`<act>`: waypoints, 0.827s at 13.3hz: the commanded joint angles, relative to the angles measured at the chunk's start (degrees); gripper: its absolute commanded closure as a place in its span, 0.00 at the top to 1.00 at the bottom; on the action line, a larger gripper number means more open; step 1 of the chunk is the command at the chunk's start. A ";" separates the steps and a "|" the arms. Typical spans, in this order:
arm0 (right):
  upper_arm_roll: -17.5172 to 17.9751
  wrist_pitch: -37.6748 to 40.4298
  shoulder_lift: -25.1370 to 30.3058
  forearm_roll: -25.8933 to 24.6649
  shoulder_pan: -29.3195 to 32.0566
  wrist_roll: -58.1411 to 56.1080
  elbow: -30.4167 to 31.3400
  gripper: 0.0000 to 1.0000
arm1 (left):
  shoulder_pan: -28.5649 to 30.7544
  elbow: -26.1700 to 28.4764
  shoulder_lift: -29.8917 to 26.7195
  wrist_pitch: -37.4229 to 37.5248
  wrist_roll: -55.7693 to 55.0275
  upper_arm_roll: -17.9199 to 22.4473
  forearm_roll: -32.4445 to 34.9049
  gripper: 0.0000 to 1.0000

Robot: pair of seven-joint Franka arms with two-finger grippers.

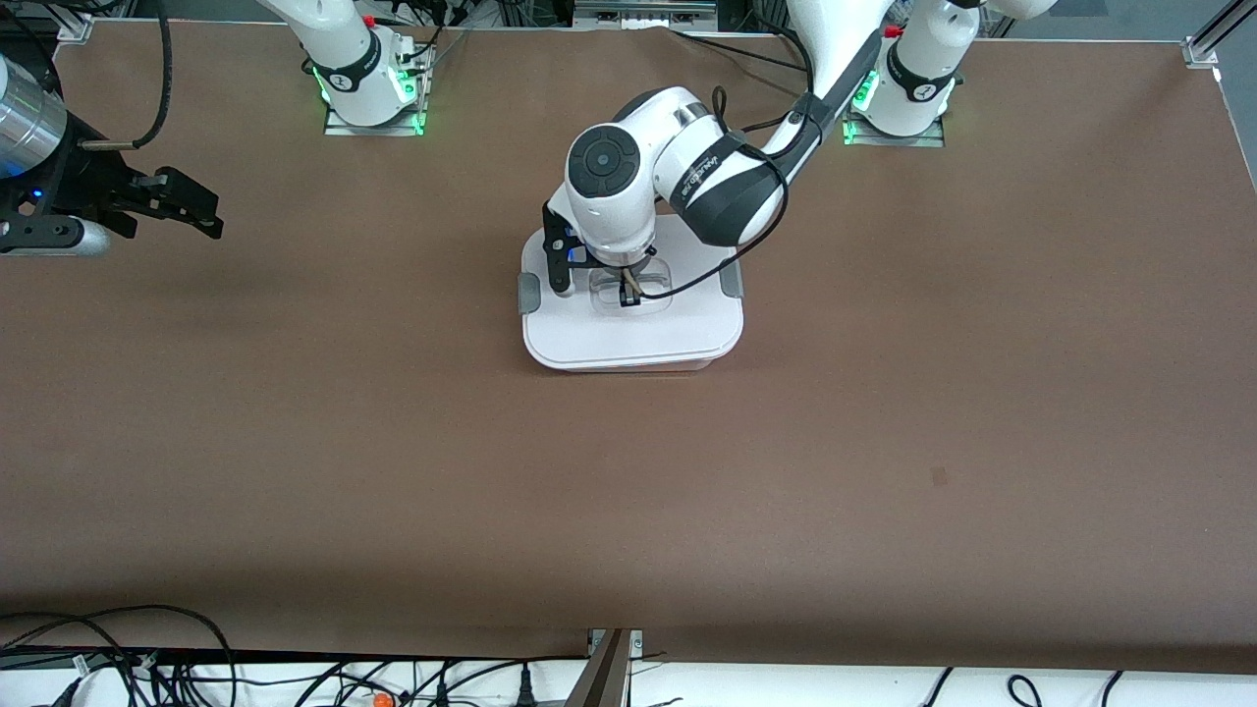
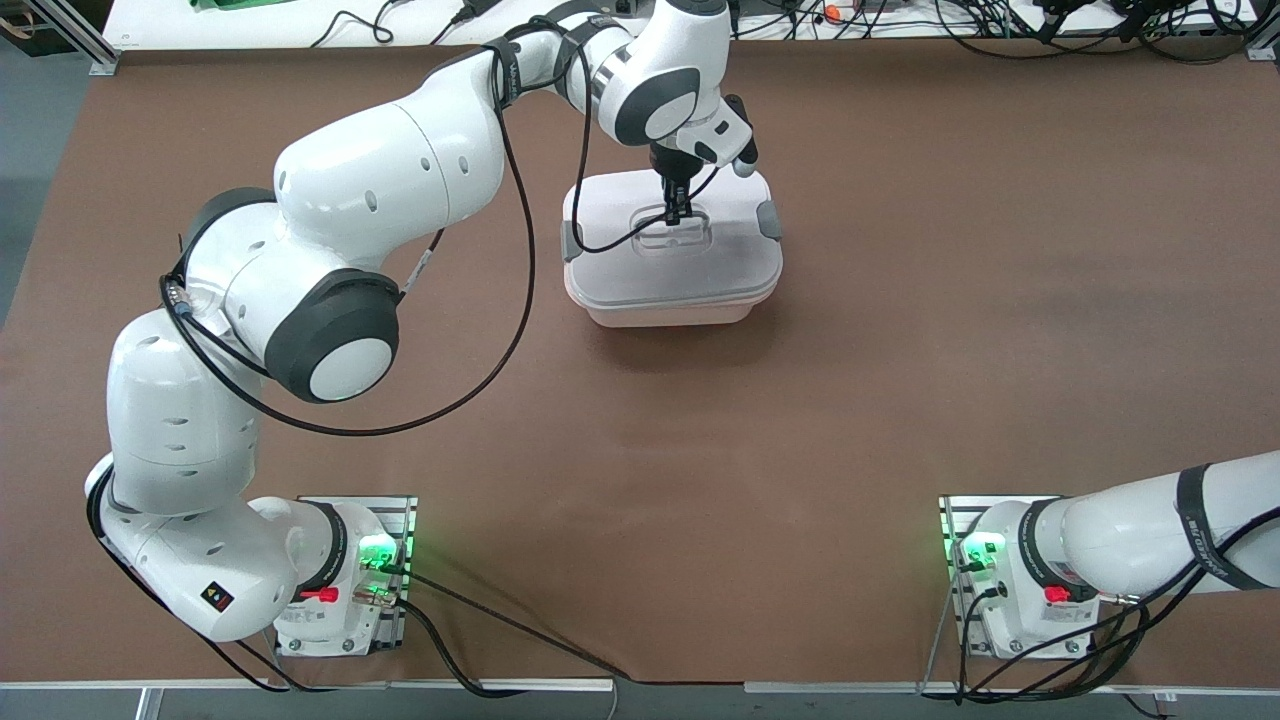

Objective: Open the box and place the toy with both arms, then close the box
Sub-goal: 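Press the lid down onto the box with the left gripper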

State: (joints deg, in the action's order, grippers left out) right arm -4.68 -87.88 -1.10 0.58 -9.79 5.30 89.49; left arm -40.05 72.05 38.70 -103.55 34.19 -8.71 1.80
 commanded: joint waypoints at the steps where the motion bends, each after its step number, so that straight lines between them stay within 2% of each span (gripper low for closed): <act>1: -0.15 0.43 -0.22 0.13 0.73 -0.90 -1.08 1.00 | -0.91 -0.33 0.33 0.36 0.00 0.36 1.54 0.00; 3: -1.20 0.34 -0.14 0.04 0.73 -2.31 -1.69 1.00 | -0.82 0.11 0.24 0.45 0.18 0.36 1.54 0.00; 11: -0.77 0.51 0.48 -0.49 0.29 -2.31 -1.87 1.00 | -0.20 1.52 -0.46 0.89 5.10 0.36 1.54 0.00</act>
State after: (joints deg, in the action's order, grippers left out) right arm -5.77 -87.90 -1.08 0.57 -9.73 3.71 88.52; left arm -40.31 72.15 38.75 -103.53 37.19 -8.56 2.30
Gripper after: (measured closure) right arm 0.000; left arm 0.930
